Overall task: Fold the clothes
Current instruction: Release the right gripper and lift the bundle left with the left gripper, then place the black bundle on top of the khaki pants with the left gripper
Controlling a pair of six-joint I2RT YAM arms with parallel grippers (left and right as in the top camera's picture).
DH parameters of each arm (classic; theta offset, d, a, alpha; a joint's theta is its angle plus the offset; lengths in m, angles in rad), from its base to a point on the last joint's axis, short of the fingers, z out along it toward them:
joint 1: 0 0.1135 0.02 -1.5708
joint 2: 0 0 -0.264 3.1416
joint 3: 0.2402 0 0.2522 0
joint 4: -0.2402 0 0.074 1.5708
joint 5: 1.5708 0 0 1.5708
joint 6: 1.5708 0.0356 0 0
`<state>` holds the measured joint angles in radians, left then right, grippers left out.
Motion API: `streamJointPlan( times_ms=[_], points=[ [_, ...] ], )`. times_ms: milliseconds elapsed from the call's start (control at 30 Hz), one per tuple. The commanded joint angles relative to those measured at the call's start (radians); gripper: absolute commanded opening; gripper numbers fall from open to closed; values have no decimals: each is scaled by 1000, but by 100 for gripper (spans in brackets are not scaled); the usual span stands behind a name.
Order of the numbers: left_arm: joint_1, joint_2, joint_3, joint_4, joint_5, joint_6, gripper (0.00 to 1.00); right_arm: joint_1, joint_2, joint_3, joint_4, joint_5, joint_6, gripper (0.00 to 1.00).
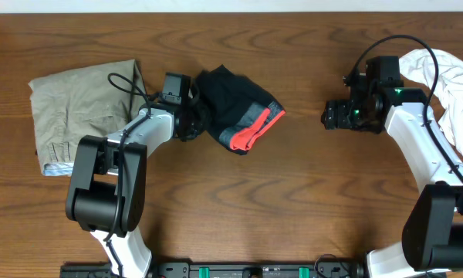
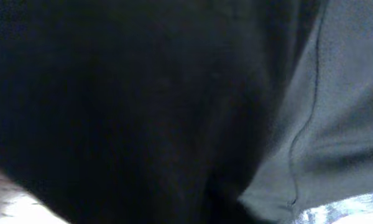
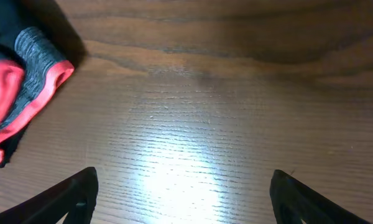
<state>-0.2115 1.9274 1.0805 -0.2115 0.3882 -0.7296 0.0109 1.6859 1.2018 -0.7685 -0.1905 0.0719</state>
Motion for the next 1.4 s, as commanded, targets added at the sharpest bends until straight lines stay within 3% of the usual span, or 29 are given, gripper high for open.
streamJointPlan(
  times_ms=[0, 267, 600, 1000, 1367],
  points=[
    [-2, 27, -16, -19, -111, 135, 6, -3, 3, 18, -5, -9, 9, 86],
    [45, -138, 34, -218, -250, 459, 6, -3, 3, 18, -11, -9, 9, 86],
    [200, -382, 74, -419, -252, 879, 6, -3, 3, 18, -11, -9, 9, 86],
    [362, -415, 263, -573, -274, 1126, 6, -3, 3, 18, -11, -9, 9, 86],
    [478, -412, 334, -546, -377, 1287, 6, -3, 3, 18, -11, -9, 9, 87]
  ],
)
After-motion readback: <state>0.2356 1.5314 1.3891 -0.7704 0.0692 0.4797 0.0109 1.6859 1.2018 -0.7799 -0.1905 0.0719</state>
